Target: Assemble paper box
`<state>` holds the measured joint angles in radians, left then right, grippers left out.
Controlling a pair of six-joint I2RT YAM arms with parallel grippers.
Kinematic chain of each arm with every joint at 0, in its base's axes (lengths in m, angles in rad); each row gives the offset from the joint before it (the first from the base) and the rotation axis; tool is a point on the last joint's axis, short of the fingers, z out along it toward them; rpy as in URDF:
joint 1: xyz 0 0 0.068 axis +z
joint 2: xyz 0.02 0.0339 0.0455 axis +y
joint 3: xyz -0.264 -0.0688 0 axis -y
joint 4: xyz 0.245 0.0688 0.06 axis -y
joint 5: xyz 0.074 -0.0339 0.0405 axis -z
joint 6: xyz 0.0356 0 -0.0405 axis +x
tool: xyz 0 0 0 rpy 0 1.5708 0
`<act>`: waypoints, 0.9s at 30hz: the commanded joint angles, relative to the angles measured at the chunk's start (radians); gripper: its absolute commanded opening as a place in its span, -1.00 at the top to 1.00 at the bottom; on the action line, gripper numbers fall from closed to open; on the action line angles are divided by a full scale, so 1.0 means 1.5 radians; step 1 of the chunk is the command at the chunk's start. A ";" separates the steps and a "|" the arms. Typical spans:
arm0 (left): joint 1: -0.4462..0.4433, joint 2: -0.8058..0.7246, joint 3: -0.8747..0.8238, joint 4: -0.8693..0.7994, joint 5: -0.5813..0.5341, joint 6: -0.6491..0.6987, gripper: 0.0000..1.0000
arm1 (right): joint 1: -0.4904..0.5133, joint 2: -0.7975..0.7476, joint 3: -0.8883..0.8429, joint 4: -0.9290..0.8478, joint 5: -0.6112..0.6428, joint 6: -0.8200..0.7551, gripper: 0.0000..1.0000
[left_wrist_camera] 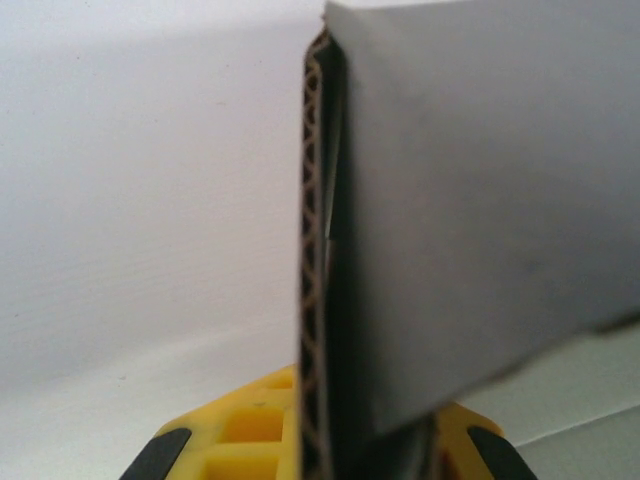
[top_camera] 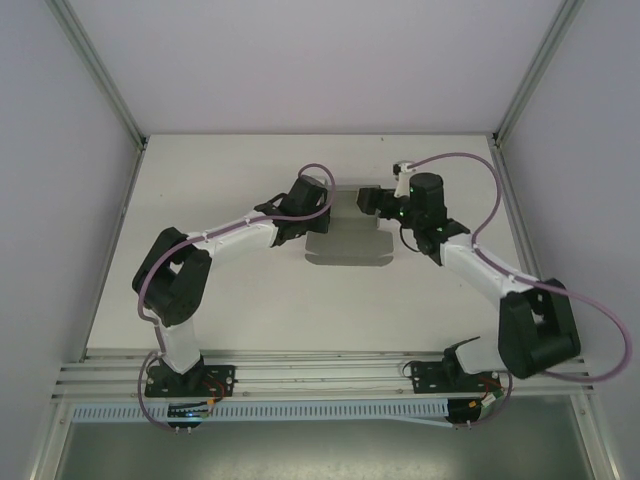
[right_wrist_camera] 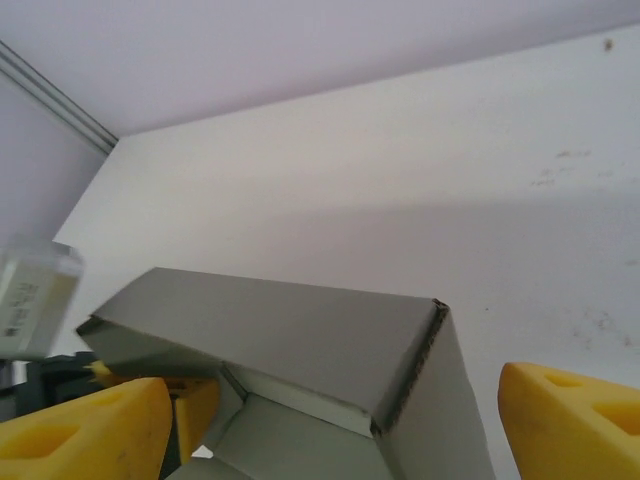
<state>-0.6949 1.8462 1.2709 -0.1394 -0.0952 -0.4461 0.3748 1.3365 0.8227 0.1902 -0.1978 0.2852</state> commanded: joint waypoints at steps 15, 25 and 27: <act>0.000 -0.004 0.042 -0.034 0.017 -0.005 1.00 | 0.113 0.071 0.028 -0.121 0.329 0.073 -0.05; 0.000 0.002 0.053 -0.044 0.009 -0.002 1.00 | 0.139 0.133 0.088 -0.148 0.484 0.106 0.09; 0.000 0.003 0.055 -0.044 0.006 -0.004 1.00 | 0.139 0.132 0.091 -0.148 0.491 0.100 0.22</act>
<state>-0.6949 1.8465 1.3140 -0.1883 -0.0872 -0.4469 0.5777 1.5265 0.9291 -0.0139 0.4381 0.4114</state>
